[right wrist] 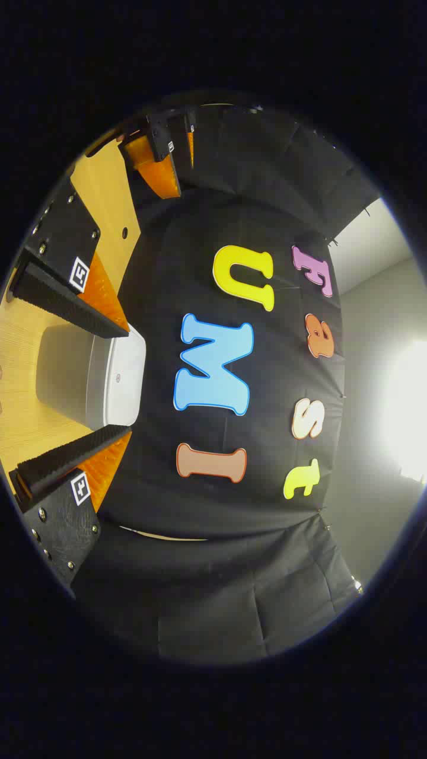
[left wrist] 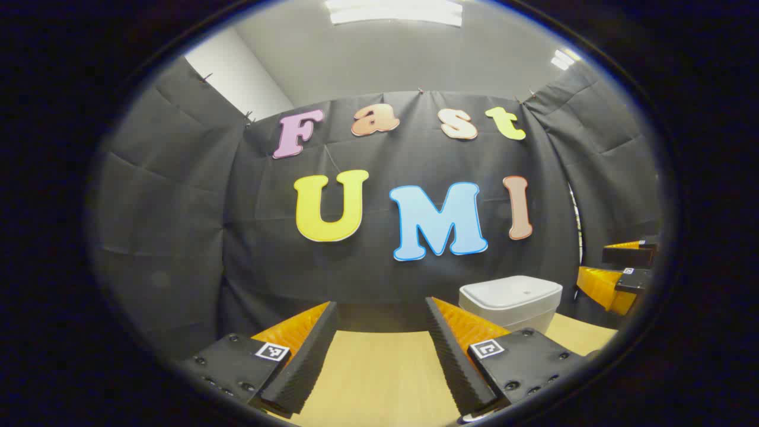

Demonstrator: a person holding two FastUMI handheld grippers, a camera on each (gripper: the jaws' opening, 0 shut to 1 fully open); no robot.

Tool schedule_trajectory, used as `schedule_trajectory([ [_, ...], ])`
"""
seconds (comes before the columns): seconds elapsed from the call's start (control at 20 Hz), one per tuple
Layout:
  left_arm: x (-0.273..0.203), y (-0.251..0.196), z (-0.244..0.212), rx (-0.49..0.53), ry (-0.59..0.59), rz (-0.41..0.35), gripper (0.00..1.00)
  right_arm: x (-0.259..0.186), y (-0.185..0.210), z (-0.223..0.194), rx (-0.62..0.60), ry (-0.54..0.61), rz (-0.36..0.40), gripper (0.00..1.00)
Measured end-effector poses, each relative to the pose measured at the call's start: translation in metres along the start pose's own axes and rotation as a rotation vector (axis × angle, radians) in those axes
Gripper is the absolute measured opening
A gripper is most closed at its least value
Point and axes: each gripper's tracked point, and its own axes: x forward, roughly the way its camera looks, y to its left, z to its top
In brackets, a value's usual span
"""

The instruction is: Press the lid of the desktop garbage bin to open it, pick up the crumpled paper on the desktop and throw it into the bin, then pick up the pop can on the desktop and drop it into the bin, and finally close the garbage bin lid.

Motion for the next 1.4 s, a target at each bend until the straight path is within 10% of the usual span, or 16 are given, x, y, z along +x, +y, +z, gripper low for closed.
schedule_trajectory([
  [0.8,0.001,-0.005,-0.008,-0.010,0.016,-0.017,0.95,0.000,0.004,-0.007,-0.011,0.035,-0.003,0.93],
  [1.15,0.002,-0.013,-0.012,-0.011,0.020,-0.032,0.95,0.004,0.011,-0.011,-0.006,0.057,0.022,0.73],
  [1.4,0.007,-0.015,-0.018,-0.023,0.034,-0.030,0.95,0.007,0.011,-0.017,-0.010,0.062,0.035,0.38],
])
